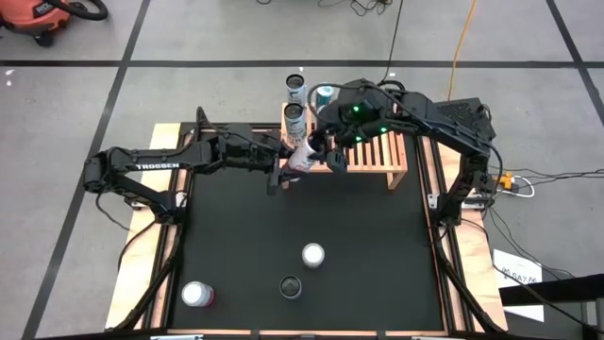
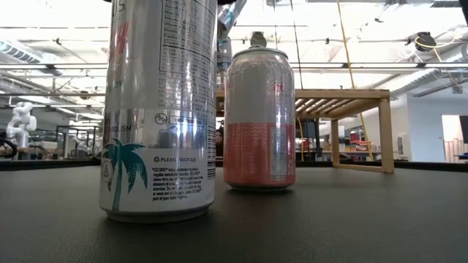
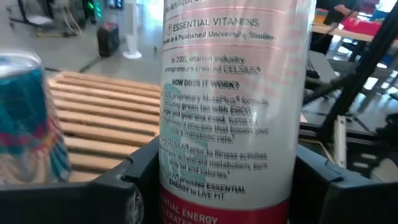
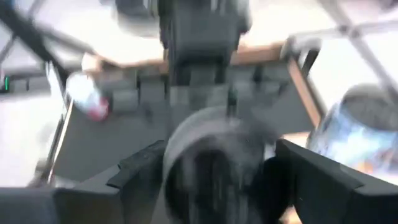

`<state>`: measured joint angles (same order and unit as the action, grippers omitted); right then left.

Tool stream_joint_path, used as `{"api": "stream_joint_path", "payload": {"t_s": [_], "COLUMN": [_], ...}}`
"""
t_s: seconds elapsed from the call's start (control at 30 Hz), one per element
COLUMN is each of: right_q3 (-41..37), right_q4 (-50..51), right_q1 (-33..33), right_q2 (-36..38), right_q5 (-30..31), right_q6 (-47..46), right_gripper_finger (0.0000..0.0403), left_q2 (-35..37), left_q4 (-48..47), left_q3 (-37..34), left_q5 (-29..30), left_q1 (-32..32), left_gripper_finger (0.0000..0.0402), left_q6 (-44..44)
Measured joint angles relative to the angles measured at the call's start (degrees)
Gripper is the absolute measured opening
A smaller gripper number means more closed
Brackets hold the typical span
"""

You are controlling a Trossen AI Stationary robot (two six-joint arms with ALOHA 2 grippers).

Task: Place canned beverage on shelf
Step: Put the pink soda can on the shelf

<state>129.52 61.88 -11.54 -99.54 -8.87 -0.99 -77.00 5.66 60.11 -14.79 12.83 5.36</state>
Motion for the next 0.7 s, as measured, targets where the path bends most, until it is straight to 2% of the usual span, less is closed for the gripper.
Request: {"api": "stream_joint_path", "payload": {"t_s": [0.2,0.43,0.57,0.7], "right_q3": [0.1,-2.2,-13.9,-34.0], "right_q4": [-4.4,-7.1,-16.0,-37.5], "right_q1": [0.1,-1.0,-1.9,-2.0], "right_q2": [1.4,8.6,15.6,24.1], "right_q5": [6.4,11.3,11.9,9.7], "right_q6": [-0.3,0.0,-1.8,-6.4], "right_gripper_finger": [0.0324,0.0328,0.0328,0.0328], "left_q2": [0.1,1.1,1.3,1.3], "left_q4": [5.1,9.6,14.4,15.9], "left_q3": [-0.3,-0.1,-0.1,-0.1], "left_q5": [1.0,0.9,0.6,0.6], "left_q1": [0.6,1.9,2.2,2.3], "left_gripper_finger": [0.023,0.0236,0.0237,0.0238], "left_q6": [0.0,-0.2,-0.2,-0.2]}}
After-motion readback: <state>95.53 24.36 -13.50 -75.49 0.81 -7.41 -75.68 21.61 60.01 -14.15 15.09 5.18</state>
